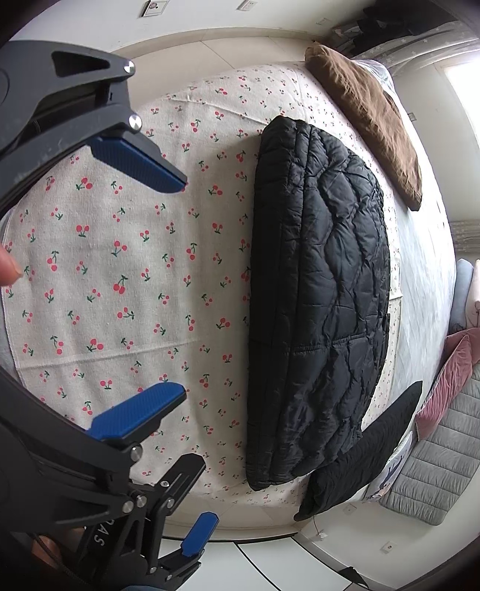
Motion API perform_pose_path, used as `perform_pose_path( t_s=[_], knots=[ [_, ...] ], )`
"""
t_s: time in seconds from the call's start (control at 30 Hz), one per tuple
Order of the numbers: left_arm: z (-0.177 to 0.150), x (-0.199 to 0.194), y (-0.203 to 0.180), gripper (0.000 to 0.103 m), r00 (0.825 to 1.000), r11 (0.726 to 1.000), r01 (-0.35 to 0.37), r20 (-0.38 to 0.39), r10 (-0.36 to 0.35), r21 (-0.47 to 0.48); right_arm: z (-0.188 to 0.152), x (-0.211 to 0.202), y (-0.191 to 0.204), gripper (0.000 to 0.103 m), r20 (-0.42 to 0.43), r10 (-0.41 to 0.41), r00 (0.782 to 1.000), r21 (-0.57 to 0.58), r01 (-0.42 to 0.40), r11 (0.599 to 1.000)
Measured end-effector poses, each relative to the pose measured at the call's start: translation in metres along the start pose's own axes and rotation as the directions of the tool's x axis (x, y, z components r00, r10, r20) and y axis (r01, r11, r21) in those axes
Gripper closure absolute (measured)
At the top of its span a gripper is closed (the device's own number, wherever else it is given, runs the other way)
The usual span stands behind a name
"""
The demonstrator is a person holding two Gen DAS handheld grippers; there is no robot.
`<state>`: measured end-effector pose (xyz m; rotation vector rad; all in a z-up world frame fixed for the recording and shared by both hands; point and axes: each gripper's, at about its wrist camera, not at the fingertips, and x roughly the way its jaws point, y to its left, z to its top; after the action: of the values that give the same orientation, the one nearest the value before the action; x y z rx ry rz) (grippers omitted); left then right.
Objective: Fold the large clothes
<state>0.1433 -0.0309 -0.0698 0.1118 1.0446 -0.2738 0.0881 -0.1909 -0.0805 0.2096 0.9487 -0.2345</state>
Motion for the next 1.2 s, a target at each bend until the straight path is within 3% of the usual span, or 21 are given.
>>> perform_pose_path(
  t_s=[1.2],
  knots=[
    [-0.0012, 0.0066, 0.0035, 0.001, 0.999, 1.000, -0.023, -0.025, 0.023, -0.014, -0.0004, 0.0054, -0.0012, 0.002, -0.022, 0.000, 1.000, 0.012, 0.000, 1.000]
  ],
)
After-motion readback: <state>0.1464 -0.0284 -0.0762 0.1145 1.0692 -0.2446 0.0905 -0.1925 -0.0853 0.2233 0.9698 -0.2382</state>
